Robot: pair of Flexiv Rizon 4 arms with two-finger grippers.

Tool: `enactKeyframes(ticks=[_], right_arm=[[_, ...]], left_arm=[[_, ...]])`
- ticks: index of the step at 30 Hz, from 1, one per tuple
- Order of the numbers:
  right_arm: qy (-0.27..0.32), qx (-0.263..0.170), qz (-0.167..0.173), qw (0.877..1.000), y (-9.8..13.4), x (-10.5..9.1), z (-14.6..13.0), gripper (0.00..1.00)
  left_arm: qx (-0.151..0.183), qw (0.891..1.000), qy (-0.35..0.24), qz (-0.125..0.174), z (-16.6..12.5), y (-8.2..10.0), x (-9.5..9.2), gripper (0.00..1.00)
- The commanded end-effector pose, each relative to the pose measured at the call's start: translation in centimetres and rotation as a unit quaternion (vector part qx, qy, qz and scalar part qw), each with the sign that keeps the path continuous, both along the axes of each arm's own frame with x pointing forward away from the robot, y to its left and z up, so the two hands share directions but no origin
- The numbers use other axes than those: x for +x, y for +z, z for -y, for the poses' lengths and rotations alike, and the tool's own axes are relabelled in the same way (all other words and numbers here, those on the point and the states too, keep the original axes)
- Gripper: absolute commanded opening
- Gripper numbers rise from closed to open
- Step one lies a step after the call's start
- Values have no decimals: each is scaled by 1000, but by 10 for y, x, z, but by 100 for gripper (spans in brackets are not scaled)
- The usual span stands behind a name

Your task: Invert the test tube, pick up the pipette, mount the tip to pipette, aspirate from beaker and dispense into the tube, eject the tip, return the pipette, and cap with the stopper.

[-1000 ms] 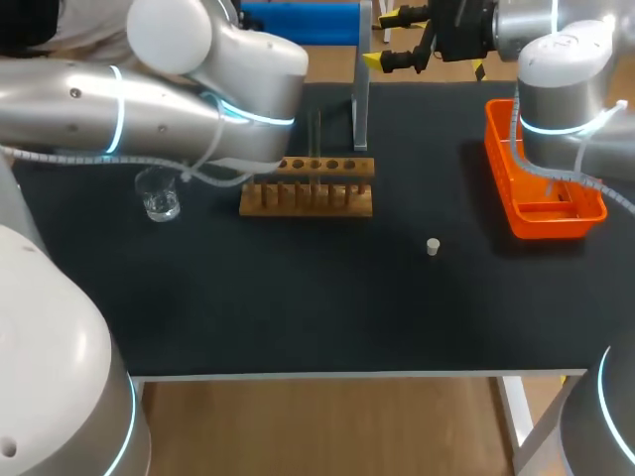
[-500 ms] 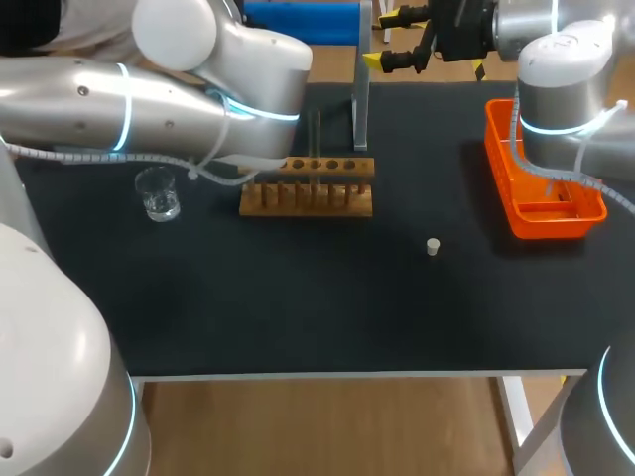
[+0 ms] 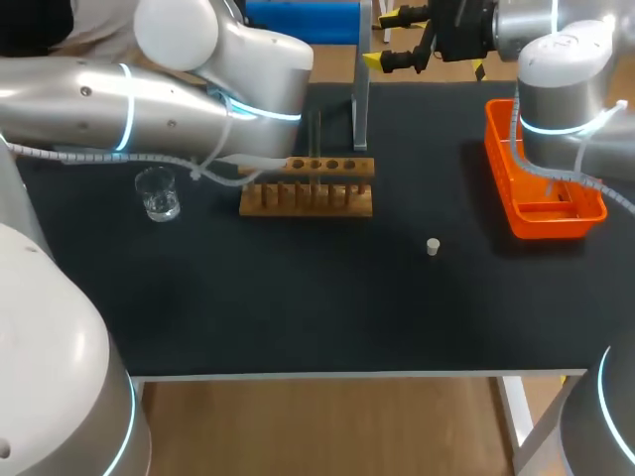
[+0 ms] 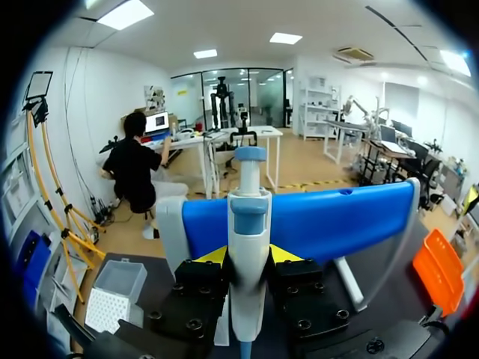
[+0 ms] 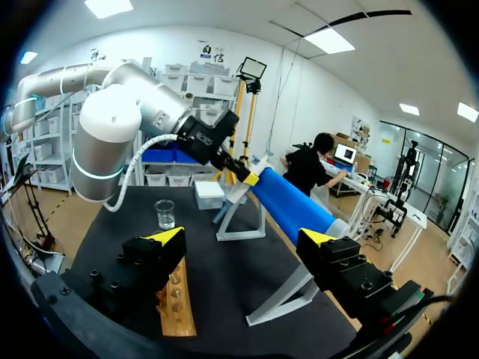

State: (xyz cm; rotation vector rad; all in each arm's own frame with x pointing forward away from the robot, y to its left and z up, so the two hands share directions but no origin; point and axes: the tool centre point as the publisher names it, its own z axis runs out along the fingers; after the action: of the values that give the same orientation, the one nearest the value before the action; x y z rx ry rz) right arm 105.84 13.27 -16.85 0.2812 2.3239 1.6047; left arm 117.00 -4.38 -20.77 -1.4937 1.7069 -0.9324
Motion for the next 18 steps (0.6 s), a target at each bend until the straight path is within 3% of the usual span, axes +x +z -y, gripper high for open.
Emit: enactKeyframes(ticks=[1, 3, 4, 13, 18], right_arm=[[1, -1, -1, 1000, 0, 1, 1, 100], [1, -1, -1, 1000, 0, 1, 1, 100], [1, -1, -1, 1000, 0, 1, 1, 100], [1, -1, -1, 1000, 0, 1, 1, 100], [1, -1, -1, 1000, 0, 1, 1, 100]], left_arm=[[-6, 1000, 3, -7, 2, -3, 2, 0], [-7, 1000, 5, -8, 2, -4, 1, 55], [-8, 1000, 6, -10, 3, -4, 1, 100], [-9, 1000, 9, -4, 4, 6, -11, 100], [-12, 999, -30, 0, 12, 20, -26, 100]])
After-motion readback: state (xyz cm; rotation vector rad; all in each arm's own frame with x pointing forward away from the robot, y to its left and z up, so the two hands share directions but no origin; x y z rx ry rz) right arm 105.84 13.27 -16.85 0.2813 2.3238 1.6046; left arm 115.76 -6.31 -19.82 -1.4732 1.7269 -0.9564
